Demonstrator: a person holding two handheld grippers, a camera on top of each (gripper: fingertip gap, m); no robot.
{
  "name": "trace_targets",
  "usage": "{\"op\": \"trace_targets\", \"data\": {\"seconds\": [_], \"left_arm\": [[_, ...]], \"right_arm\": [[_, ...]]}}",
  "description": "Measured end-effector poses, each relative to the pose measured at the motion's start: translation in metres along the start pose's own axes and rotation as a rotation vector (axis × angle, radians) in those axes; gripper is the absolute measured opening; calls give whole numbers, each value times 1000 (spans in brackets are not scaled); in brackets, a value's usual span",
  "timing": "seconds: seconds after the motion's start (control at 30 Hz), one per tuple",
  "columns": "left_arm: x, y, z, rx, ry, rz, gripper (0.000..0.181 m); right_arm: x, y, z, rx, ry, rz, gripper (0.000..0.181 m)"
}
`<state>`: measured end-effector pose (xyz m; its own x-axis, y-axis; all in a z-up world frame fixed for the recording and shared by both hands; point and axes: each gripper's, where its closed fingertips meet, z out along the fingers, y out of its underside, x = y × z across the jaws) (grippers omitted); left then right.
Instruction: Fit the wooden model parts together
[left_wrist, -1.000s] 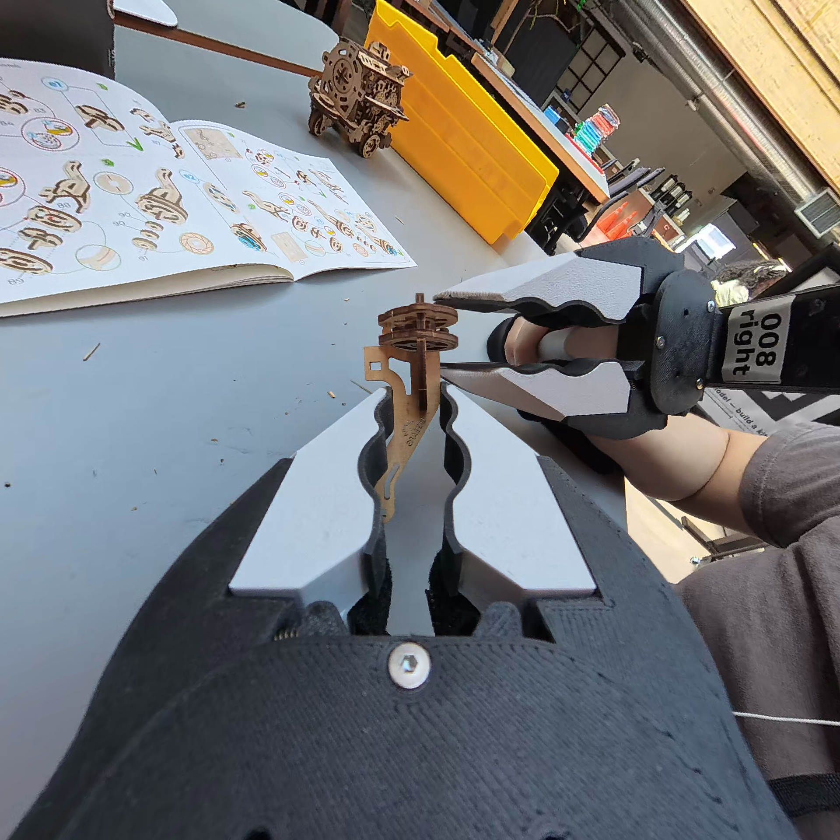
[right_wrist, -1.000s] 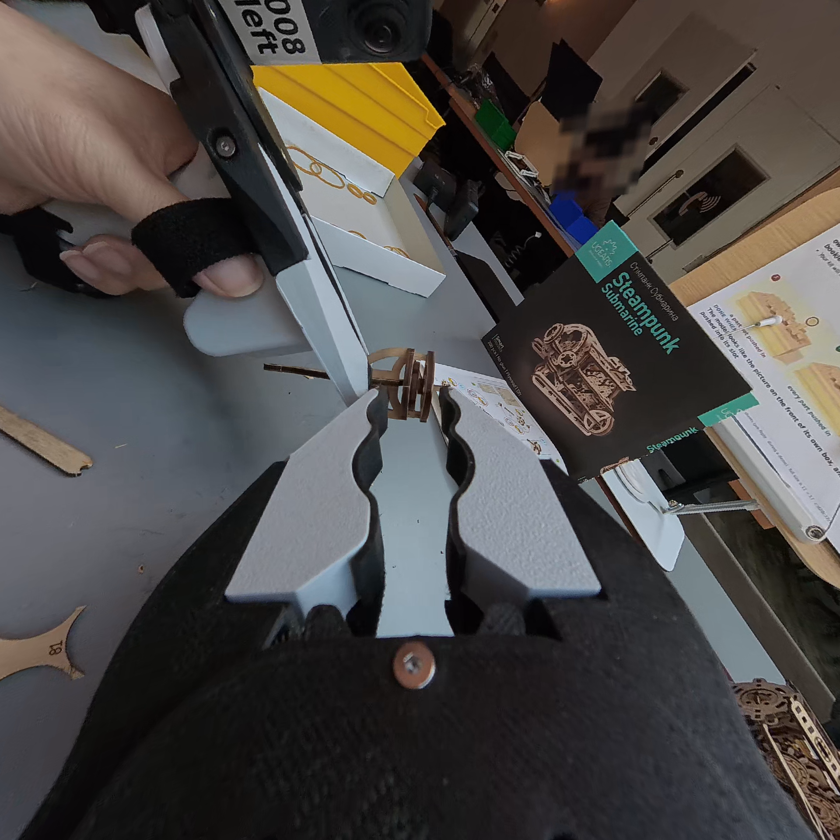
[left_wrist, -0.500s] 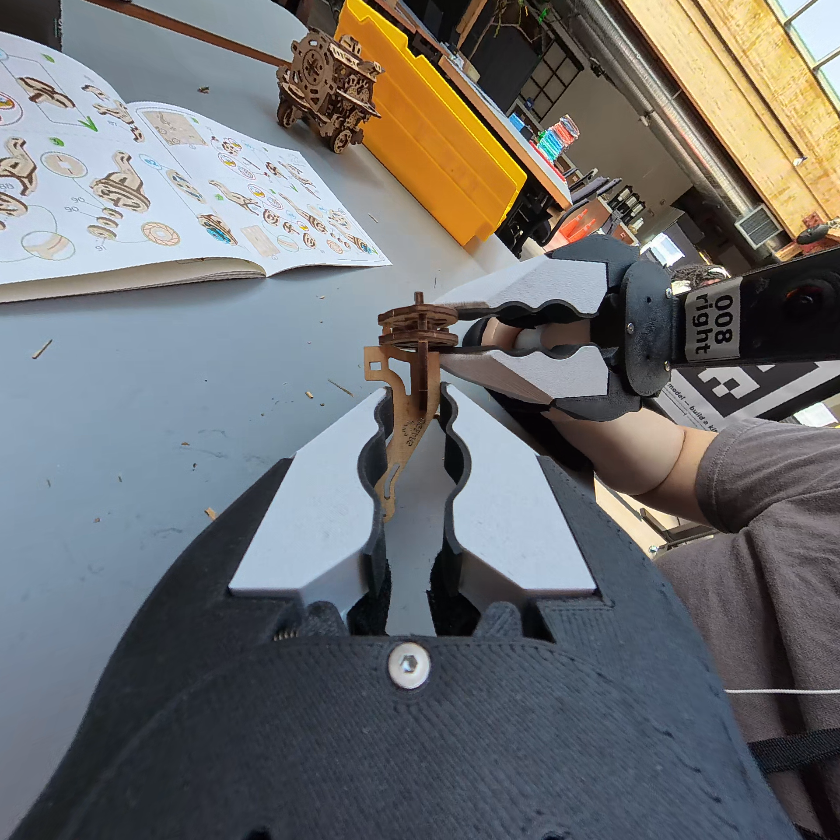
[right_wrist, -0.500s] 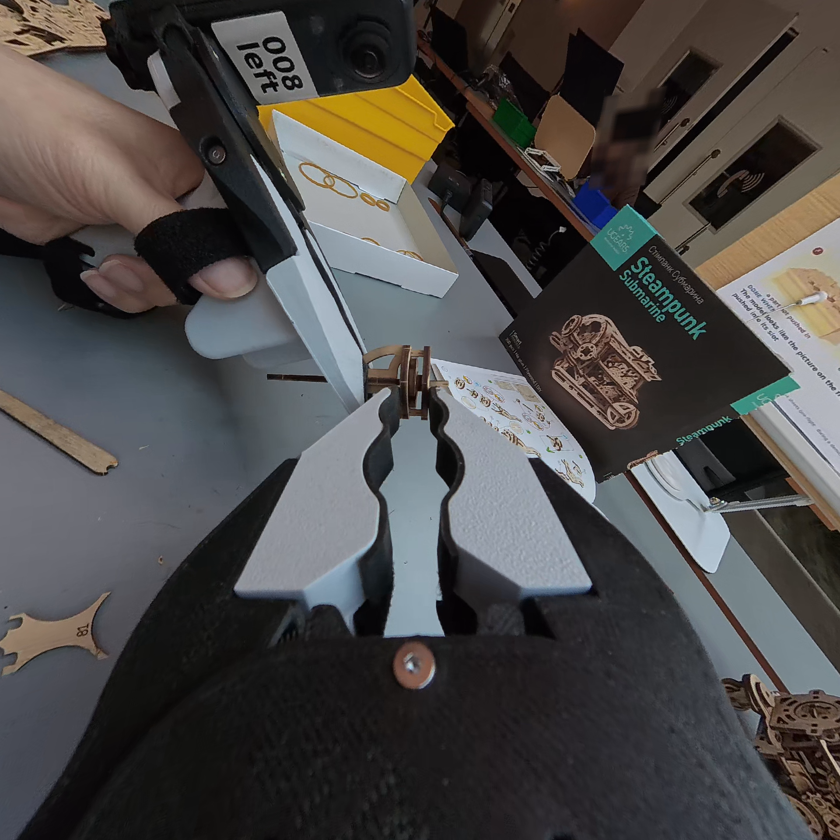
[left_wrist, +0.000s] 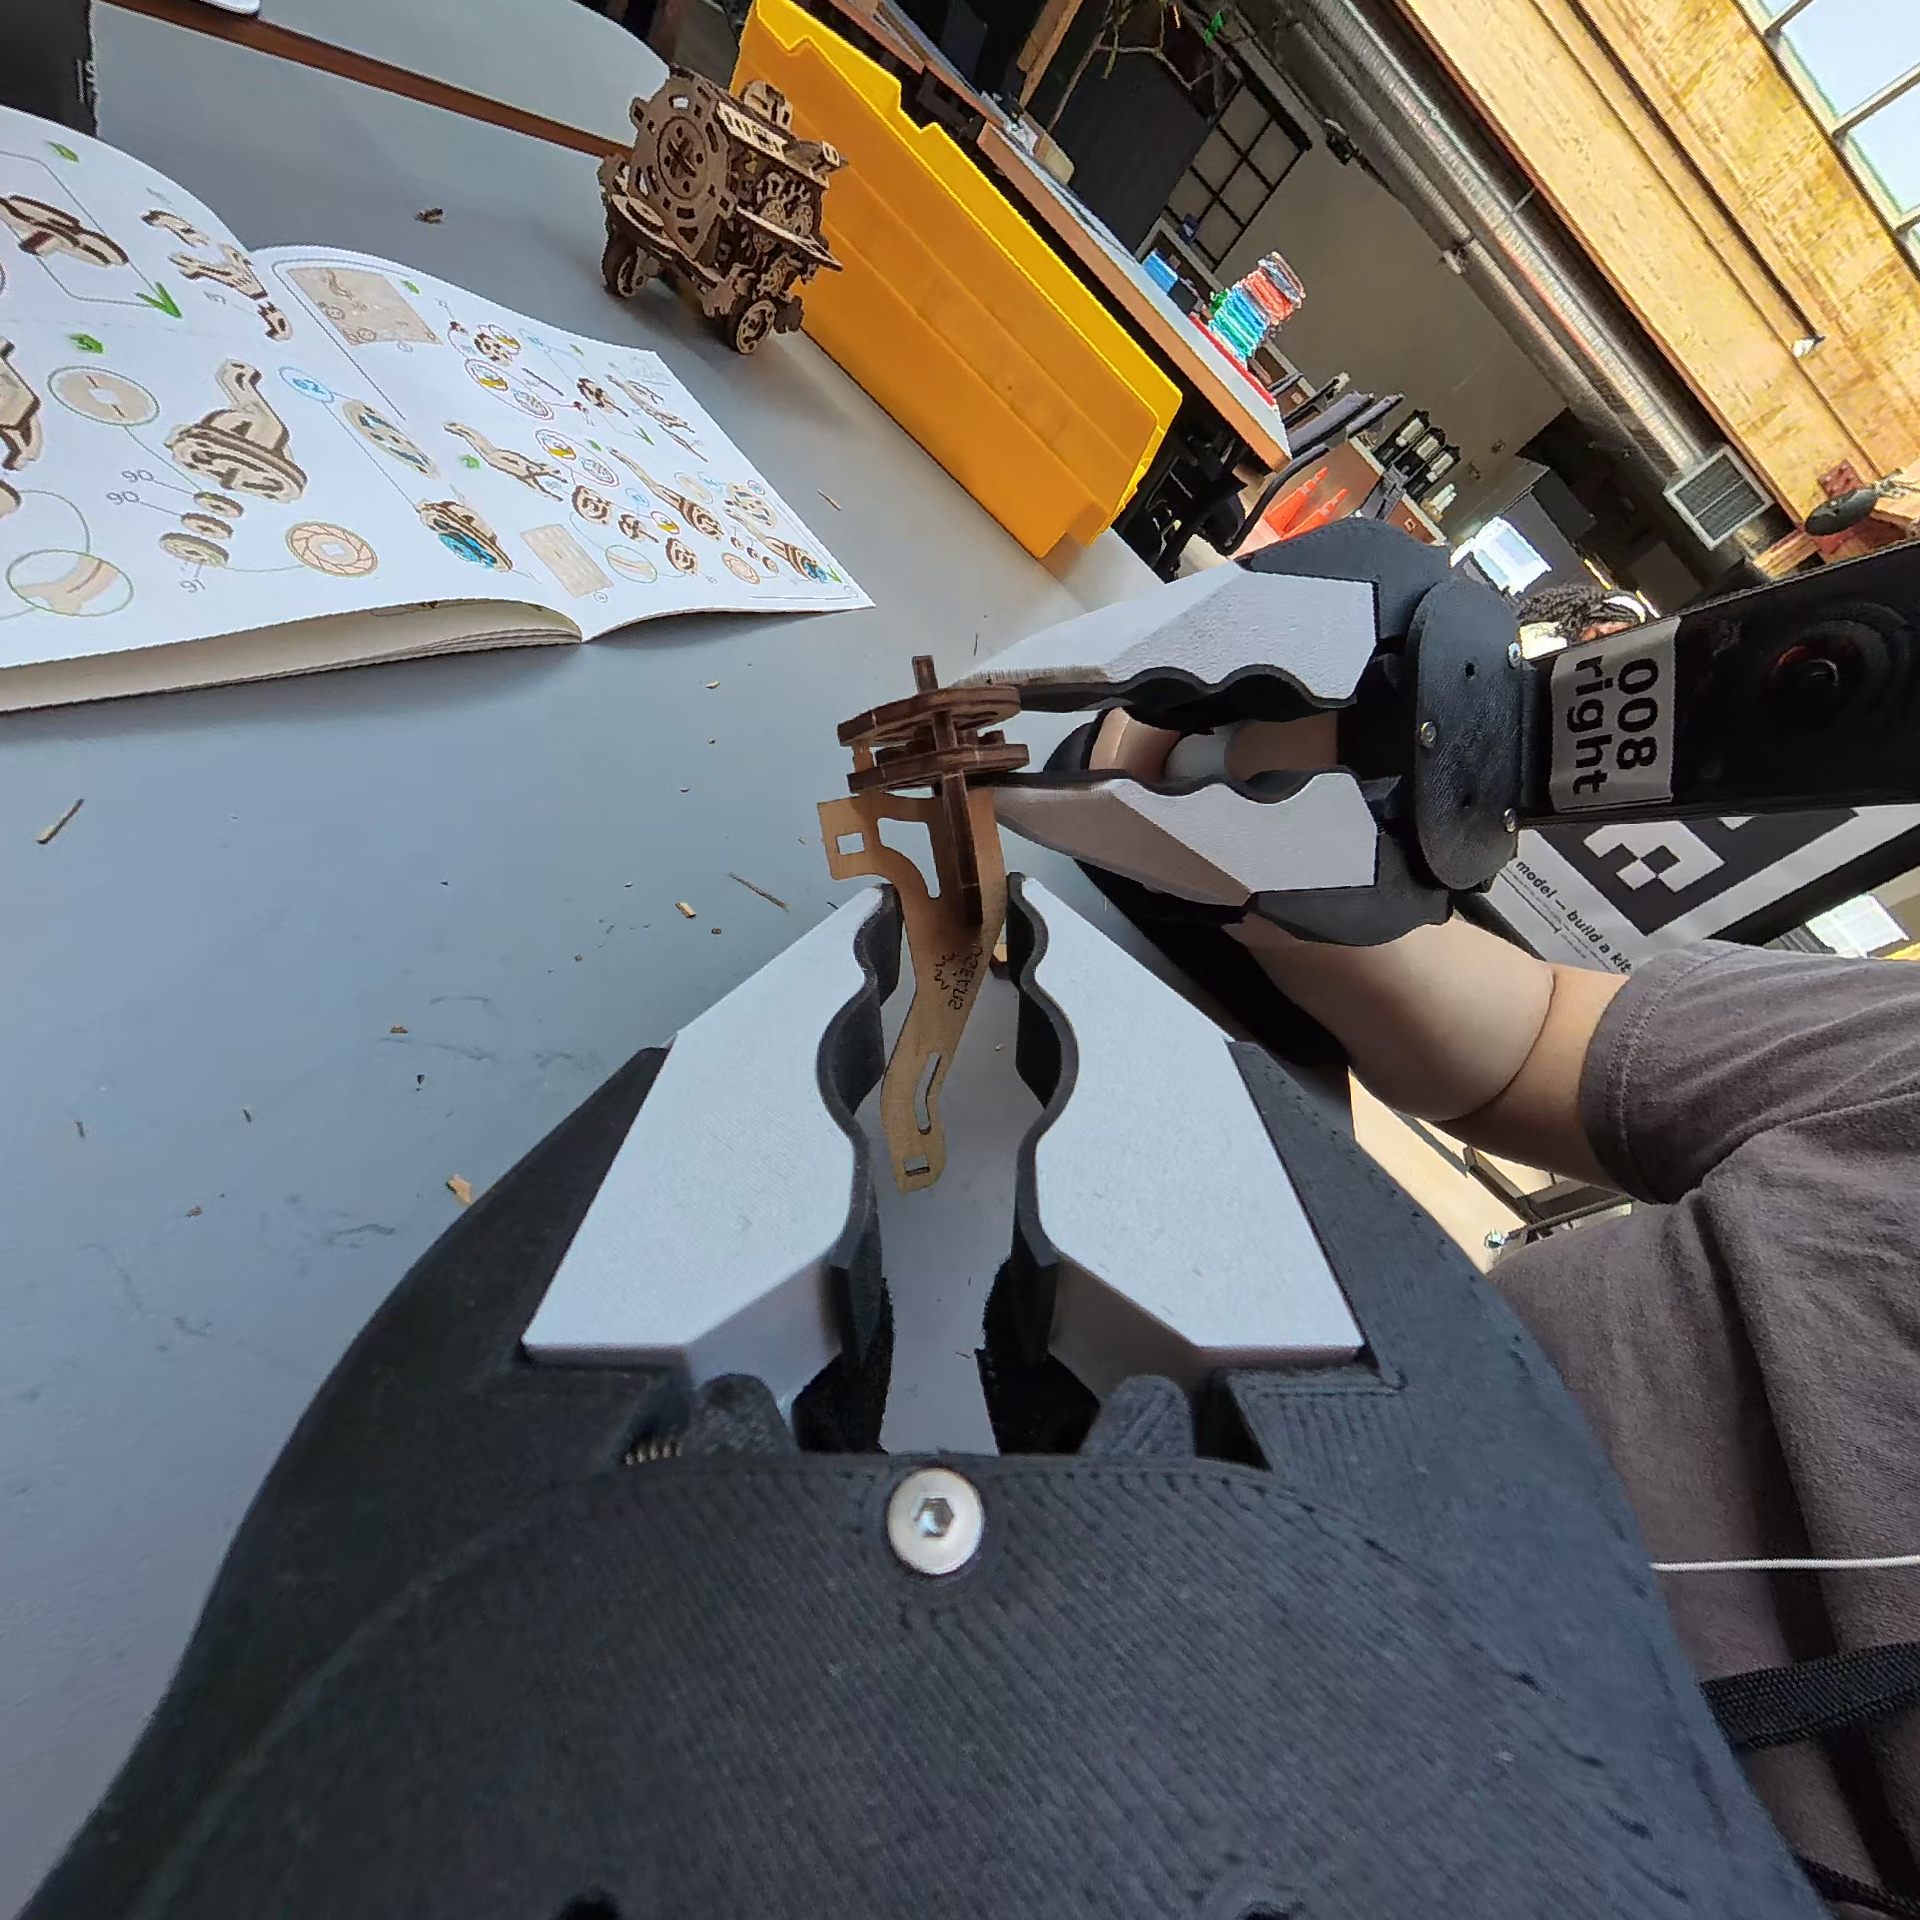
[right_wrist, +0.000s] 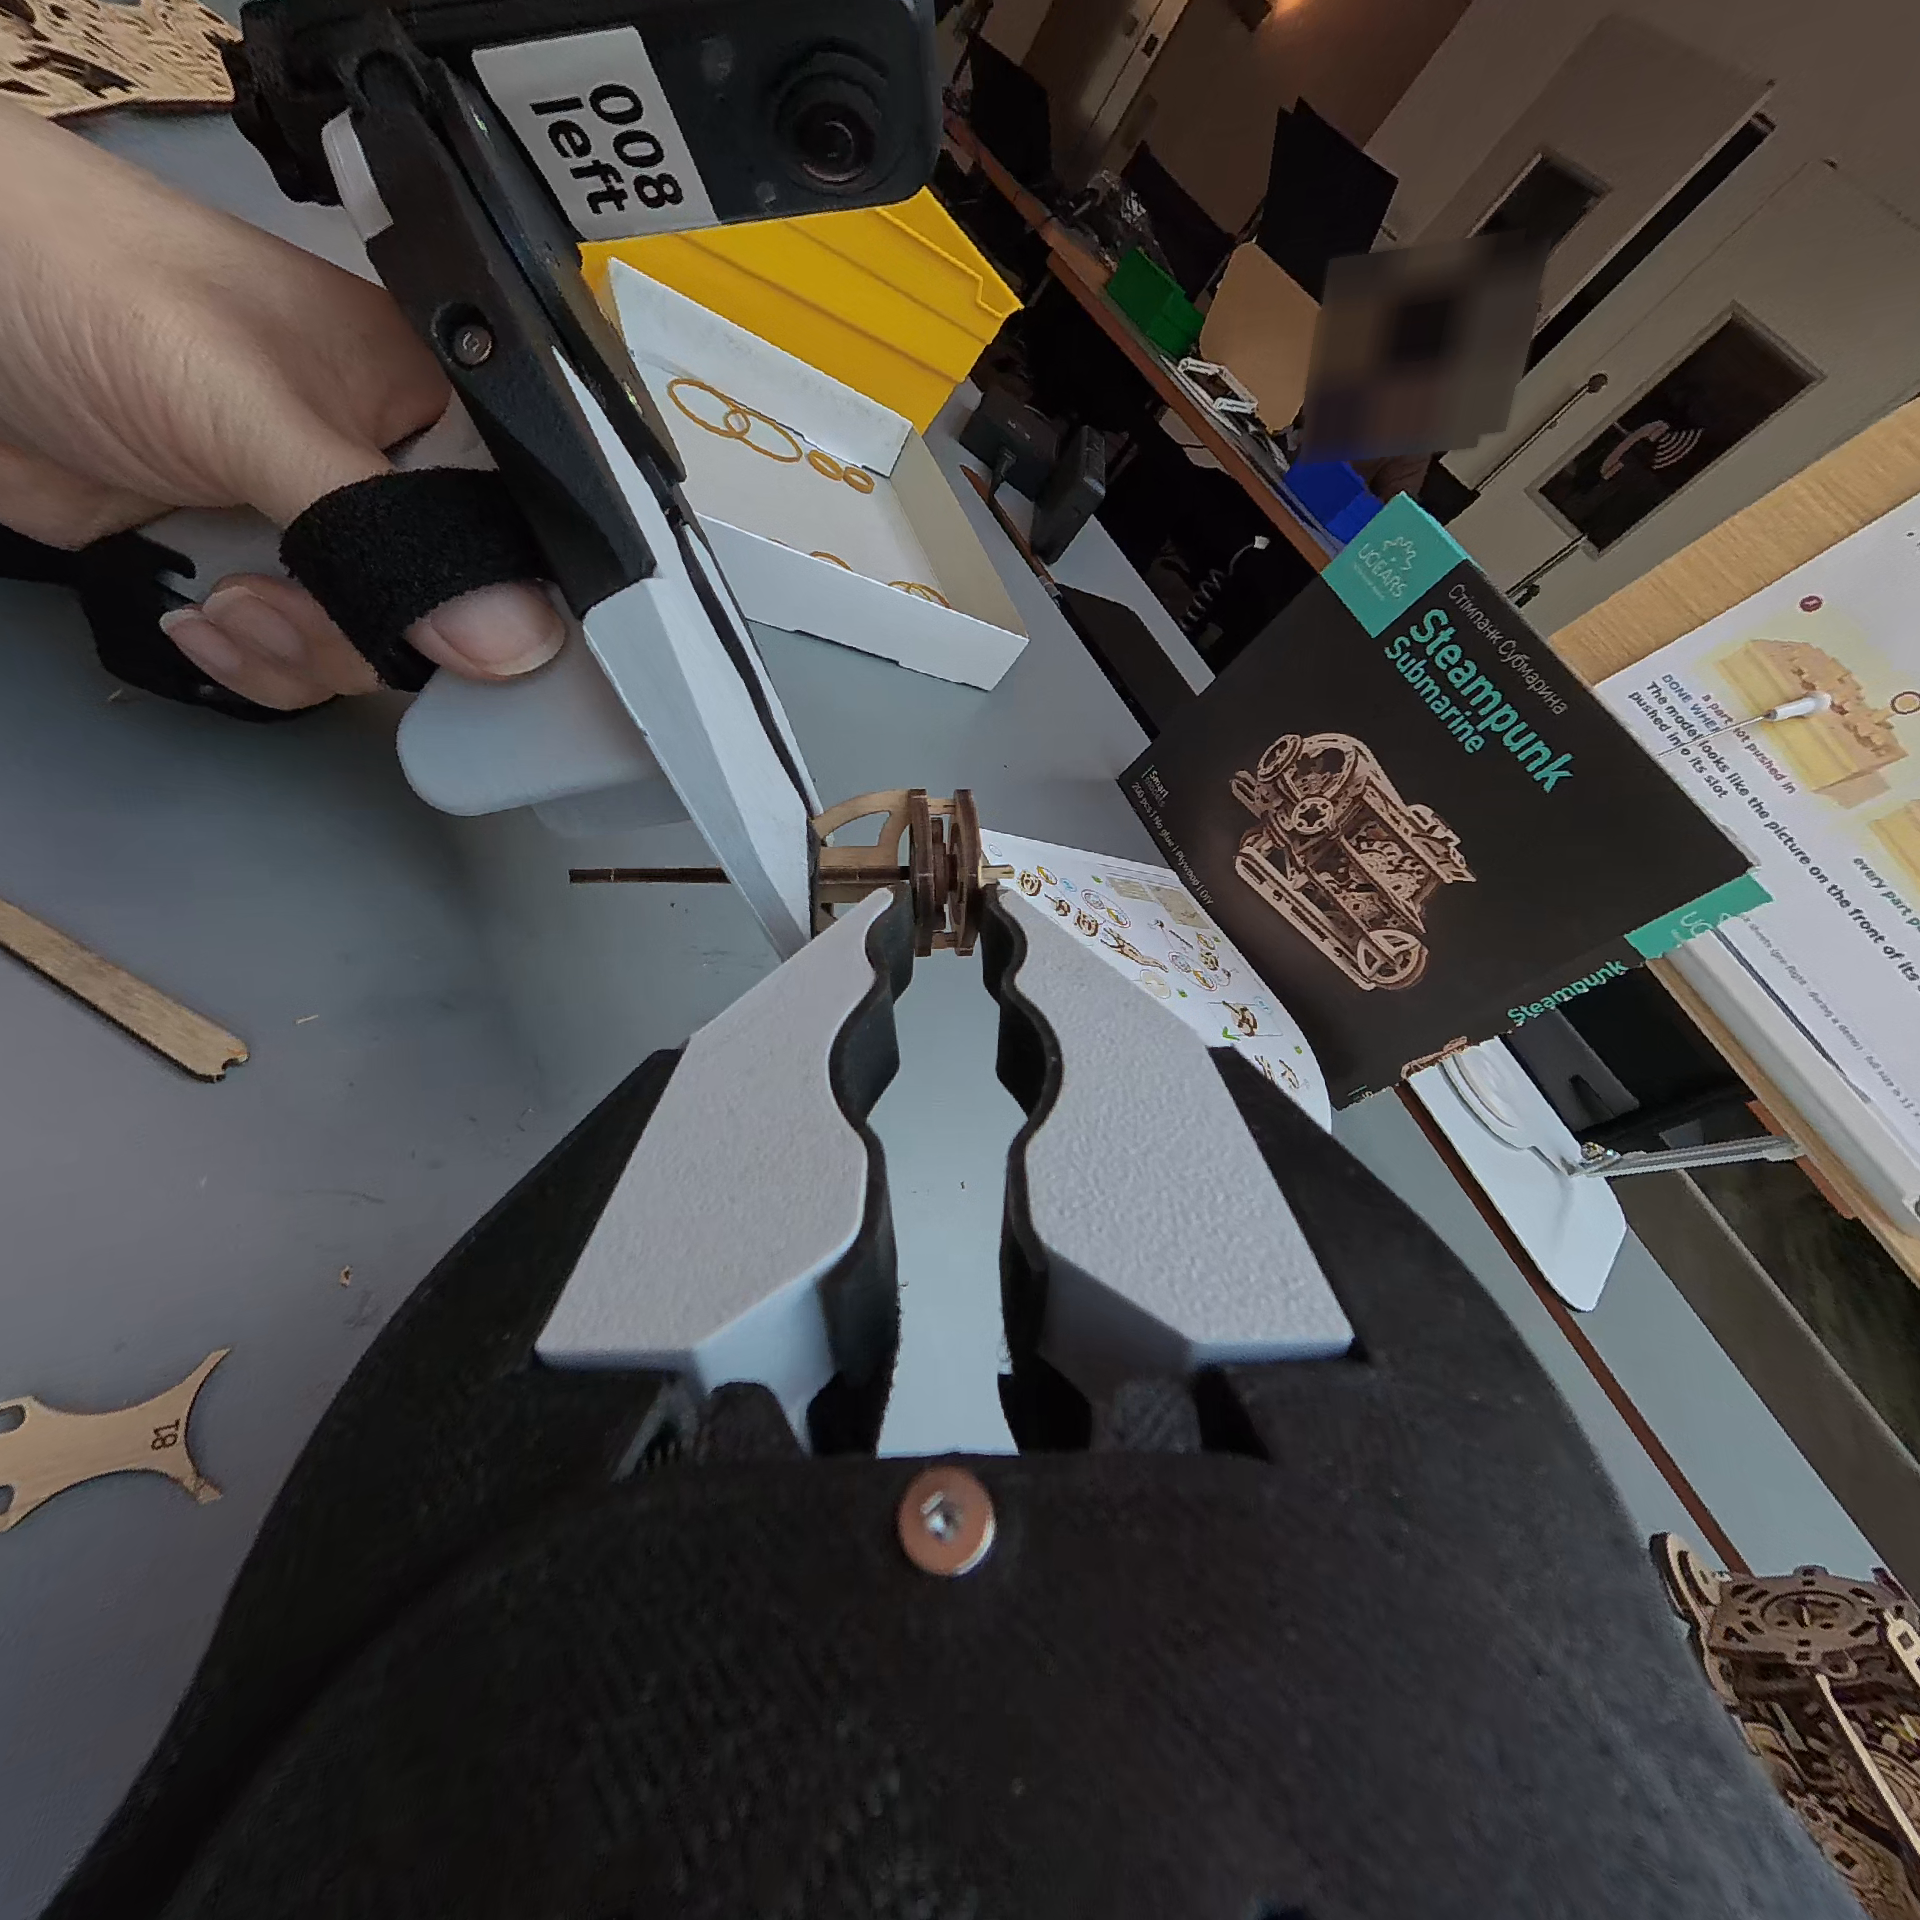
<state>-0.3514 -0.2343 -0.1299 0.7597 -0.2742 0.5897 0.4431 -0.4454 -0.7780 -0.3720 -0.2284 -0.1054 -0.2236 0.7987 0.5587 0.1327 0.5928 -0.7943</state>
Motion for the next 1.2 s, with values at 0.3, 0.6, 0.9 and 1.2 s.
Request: {"op": "trace_targets", "data": {"seconds": [0.3, 0.6, 0.9, 1.2], "left_arm": [[0, -1, 0, 4, 7, -5, 18], [7, -5, -3, 4, 30, 77, 18], [10, -10, -5, 21, 26, 149, 18], [3, -9, -5, 16, -41, 176, 18]], "right_arm": [[-1, -3, -1, 10, 10, -41, 8], [0, -8, -9, 59, -24, -61, 24], [3, -8, -13, 81, -77, 61, 23], [2, -12, -15, 103, -86, 69, 26]]}}
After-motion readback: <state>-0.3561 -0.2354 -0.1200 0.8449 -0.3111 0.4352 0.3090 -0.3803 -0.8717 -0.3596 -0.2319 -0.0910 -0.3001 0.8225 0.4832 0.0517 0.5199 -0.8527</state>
